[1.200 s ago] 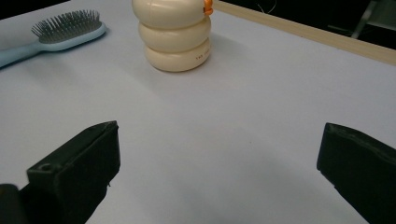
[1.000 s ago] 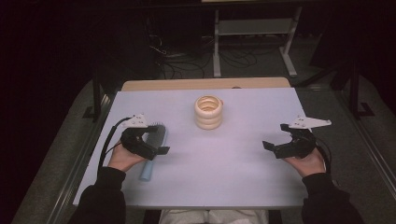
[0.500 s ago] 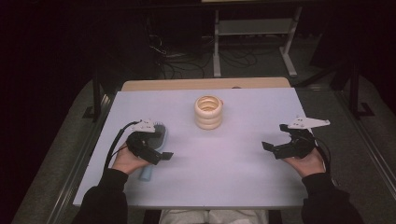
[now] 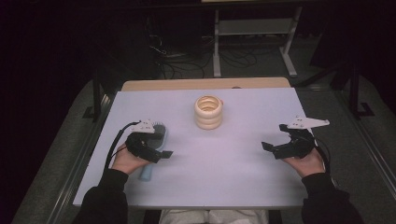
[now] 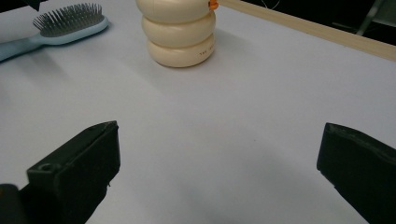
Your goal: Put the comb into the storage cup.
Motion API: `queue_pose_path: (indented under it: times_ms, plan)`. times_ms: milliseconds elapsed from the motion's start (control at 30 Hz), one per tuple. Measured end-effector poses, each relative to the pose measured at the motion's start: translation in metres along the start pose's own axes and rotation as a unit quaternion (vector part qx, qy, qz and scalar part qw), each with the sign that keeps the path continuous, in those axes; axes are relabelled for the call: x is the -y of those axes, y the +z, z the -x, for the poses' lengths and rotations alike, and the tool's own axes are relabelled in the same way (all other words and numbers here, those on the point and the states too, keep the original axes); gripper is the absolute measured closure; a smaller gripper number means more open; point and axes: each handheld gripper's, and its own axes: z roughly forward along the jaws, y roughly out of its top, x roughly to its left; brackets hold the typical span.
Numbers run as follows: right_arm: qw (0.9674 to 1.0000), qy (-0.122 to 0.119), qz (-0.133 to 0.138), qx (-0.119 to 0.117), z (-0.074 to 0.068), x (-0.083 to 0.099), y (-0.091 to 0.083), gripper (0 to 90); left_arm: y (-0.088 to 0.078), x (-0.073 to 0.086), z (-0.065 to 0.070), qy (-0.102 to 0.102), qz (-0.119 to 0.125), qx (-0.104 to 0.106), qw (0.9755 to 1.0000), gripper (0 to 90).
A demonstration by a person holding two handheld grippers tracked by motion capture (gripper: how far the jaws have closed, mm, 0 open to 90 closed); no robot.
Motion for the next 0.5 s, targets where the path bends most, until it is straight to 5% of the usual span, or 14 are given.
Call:
queue_pose_path:
  times_ms: [500]
  plan:
    - [1.0000,-0.002,0.001,-0.003,-0.0005,-0.0004,0.0007,0.0,0.0024,0.0007,0.0012,0.012,-0.024,-0.005,0.9996,48.0]
